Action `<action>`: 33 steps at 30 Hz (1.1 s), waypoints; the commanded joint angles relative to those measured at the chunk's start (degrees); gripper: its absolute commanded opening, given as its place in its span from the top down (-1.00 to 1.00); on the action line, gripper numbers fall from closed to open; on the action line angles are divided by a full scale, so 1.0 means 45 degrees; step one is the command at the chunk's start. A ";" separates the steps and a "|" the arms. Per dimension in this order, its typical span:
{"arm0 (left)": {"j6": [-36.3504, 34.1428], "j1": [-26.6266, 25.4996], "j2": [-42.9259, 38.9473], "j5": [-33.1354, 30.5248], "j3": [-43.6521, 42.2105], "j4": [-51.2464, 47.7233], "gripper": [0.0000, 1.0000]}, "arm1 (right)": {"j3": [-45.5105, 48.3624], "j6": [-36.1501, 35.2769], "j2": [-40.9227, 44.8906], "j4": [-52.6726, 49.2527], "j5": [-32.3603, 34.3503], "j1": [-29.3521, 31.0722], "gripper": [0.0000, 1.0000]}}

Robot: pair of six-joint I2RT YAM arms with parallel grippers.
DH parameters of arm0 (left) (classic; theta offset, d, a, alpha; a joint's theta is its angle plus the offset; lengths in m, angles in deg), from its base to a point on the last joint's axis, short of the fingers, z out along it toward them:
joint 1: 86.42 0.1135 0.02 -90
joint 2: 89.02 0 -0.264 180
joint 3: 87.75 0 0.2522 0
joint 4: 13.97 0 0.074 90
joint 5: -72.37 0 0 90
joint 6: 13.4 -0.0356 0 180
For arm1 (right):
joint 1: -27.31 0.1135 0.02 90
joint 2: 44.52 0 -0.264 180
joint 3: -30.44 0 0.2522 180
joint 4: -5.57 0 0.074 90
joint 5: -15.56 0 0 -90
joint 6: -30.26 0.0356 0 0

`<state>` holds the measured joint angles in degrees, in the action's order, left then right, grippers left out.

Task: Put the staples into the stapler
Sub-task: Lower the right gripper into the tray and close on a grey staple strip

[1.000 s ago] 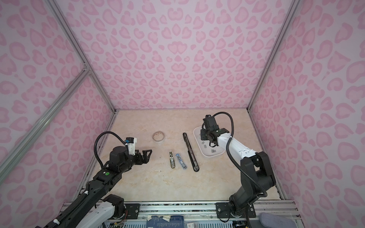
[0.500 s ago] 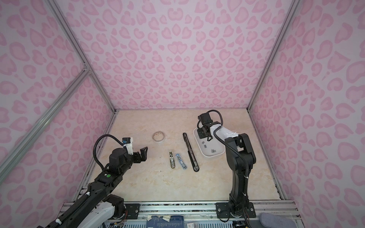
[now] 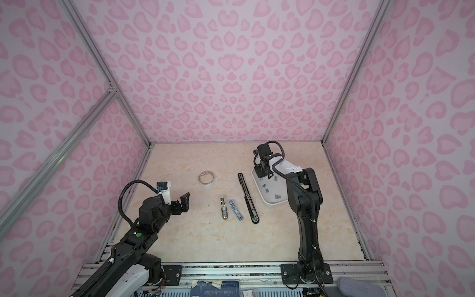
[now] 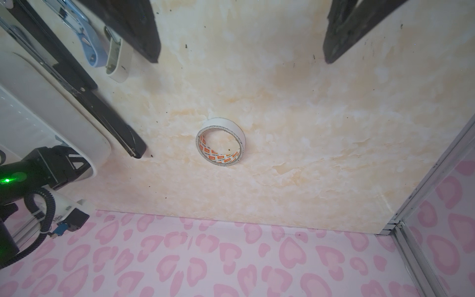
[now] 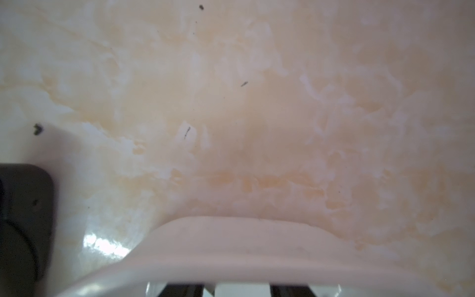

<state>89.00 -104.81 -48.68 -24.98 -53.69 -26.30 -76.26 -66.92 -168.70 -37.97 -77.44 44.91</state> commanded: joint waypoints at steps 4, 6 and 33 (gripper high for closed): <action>-0.0152 0.0023 0.0540 0.0089 0.0261 0.0433 -0.98 | -0.0068 -0.0330 -0.0235 -0.0879 0.0121 -0.0015 0.20; -0.0150 0.0025 0.0655 0.0107 0.0286 0.0431 -0.99 | -0.0120 -0.0352 -0.0318 -0.0892 0.0082 -0.0006 0.19; -0.0080 0.0024 0.0511 0.0184 0.0261 0.0394 -0.98 | 0.0450 0.1170 0.0066 -0.1039 0.0388 -0.0529 0.37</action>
<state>88.85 -104.81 -46.19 -24.59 -52.97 -26.33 -75.28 -63.11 -168.68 -39.77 -75.96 42.55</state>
